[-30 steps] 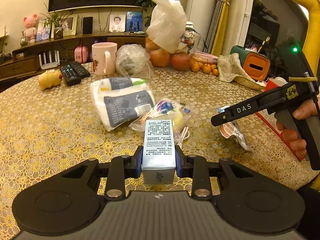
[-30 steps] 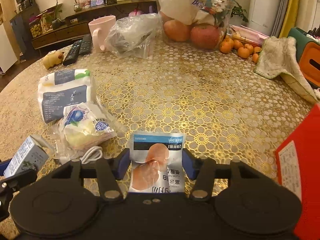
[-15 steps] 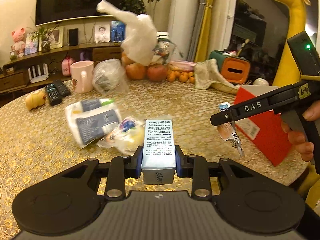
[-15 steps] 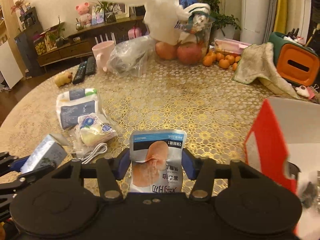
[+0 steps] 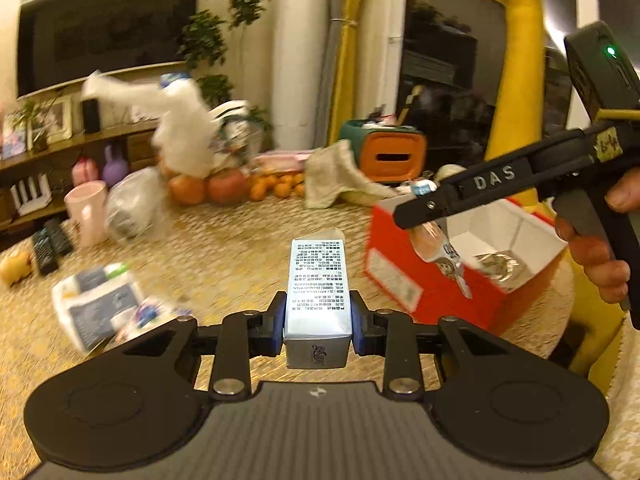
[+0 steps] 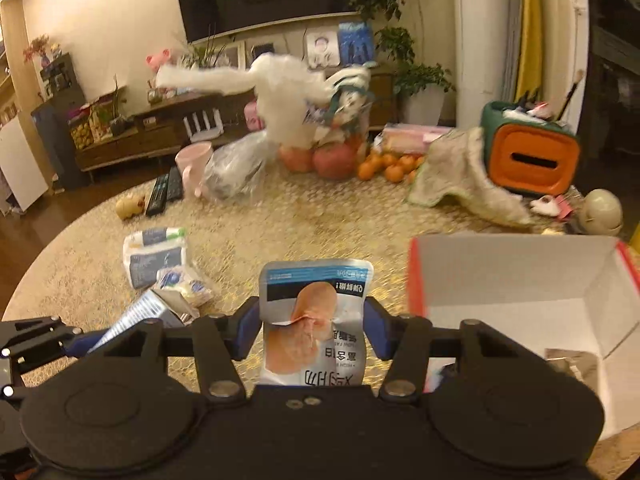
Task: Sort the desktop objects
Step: 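Lift and carry the milk carton and sausage pack over the red shoebox with both tools, then lower both items into the shoebox and open both tools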
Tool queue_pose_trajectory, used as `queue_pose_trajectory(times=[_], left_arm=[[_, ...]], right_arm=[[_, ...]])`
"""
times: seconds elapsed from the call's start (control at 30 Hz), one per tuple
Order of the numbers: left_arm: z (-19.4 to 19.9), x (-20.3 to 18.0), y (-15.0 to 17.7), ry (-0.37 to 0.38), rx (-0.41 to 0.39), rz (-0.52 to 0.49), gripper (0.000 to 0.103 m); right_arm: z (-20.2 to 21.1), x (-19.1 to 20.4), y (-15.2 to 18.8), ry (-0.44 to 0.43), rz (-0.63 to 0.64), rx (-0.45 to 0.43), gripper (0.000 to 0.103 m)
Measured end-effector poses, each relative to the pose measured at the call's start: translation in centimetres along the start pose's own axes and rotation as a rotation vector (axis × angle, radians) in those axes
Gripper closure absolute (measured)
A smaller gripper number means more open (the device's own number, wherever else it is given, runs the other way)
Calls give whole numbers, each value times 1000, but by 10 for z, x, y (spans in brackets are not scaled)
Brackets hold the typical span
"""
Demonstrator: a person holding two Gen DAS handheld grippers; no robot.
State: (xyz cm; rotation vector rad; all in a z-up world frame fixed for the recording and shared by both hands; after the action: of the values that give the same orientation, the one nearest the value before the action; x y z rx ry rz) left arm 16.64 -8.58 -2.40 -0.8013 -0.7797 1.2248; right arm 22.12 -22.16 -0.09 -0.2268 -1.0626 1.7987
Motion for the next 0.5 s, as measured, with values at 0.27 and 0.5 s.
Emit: queue_pose_trajectory(times=[0.27,0.5], left_arm=[[-11,-69,-25,81,-12,-87,74],[-33,-133,-39,153,-2,-162,74]], right_arm=[[44,-55,-8,82,-21,-55,50],[65,-117,1,172,-71,-65,50]])
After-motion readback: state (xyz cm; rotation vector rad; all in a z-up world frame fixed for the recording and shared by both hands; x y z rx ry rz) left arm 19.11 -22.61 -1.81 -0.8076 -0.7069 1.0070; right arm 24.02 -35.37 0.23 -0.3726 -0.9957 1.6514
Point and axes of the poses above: each gripper's, at about its wrist camera, not at the fingertips, and z roughly against the way its jaws point, x to its left, y to its underside, the point moved 9 cm from there along -z, roughly the way its jaws point, and after that the axes turned 14 degrees about -y, right-handed, at the moved point
